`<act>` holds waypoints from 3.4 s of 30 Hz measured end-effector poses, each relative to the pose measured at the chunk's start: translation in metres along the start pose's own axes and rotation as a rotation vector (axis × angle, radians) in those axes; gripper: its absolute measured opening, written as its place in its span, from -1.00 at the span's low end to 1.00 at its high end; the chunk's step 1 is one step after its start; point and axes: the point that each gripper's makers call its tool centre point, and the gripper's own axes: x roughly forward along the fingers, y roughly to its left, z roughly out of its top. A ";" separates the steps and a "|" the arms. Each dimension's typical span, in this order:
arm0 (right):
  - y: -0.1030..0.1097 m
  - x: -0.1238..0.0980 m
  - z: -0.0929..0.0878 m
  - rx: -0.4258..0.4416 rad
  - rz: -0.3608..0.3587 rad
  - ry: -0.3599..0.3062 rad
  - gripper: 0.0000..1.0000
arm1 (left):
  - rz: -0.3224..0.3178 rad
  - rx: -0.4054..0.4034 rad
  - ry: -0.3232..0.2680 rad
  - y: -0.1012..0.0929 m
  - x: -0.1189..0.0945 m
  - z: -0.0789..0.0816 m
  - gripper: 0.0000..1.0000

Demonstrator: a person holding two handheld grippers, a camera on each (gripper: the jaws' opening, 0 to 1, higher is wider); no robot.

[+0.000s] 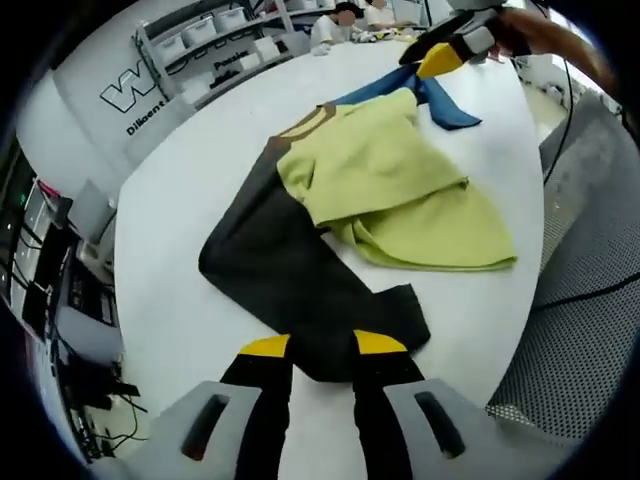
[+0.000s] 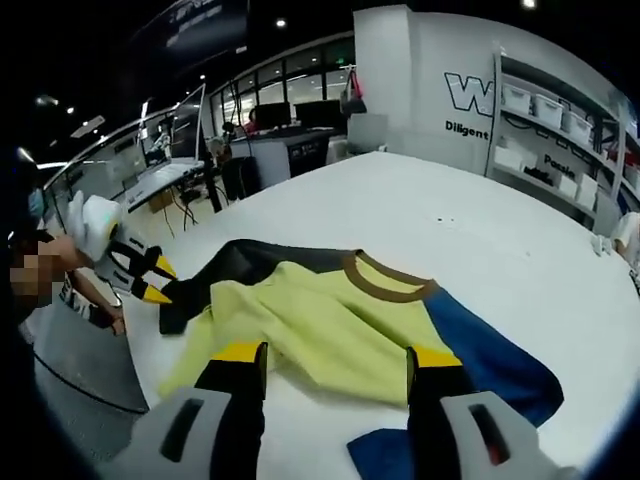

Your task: Fold the garment on the visible template until the final outline fits inside the template.

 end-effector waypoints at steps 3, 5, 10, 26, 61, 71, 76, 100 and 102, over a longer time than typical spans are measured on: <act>0.007 0.002 0.005 -0.012 0.017 -0.004 0.08 | -0.001 -0.015 -0.032 -0.004 -0.008 0.005 -0.50; 0.010 0.004 0.009 -0.018 0.022 -0.011 0.07 | -0.008 -0.021 -0.062 -0.008 -0.014 0.011 -0.49; 0.028 0.010 0.013 -0.050 0.067 -0.017 0.06 | -0.066 -0.003 -0.141 -0.031 -0.021 0.029 -0.50; 0.088 0.032 0.012 -0.133 0.220 0.024 -0.19 | -0.254 0.076 -0.202 -0.097 -0.012 0.059 -0.50; 0.123 0.085 -0.049 -0.549 0.262 0.275 -0.85 | -0.369 0.084 -0.156 -0.147 0.006 0.047 -0.61; 0.120 0.071 -0.035 -0.396 0.259 0.219 -1.00 | -0.399 0.105 -0.154 -0.154 0.008 0.048 -0.74; 0.119 0.063 -0.029 -0.297 0.254 0.199 -1.00 | -0.408 0.128 -0.141 -0.158 0.012 0.046 -0.75; 0.108 0.044 -0.017 -0.096 0.261 0.126 -1.00 | -0.364 -0.083 -0.058 -0.139 0.013 0.041 -1.00; 0.104 0.042 -0.016 -0.079 0.256 0.120 -1.00 | -0.364 -0.091 -0.045 -0.139 0.012 0.038 -1.00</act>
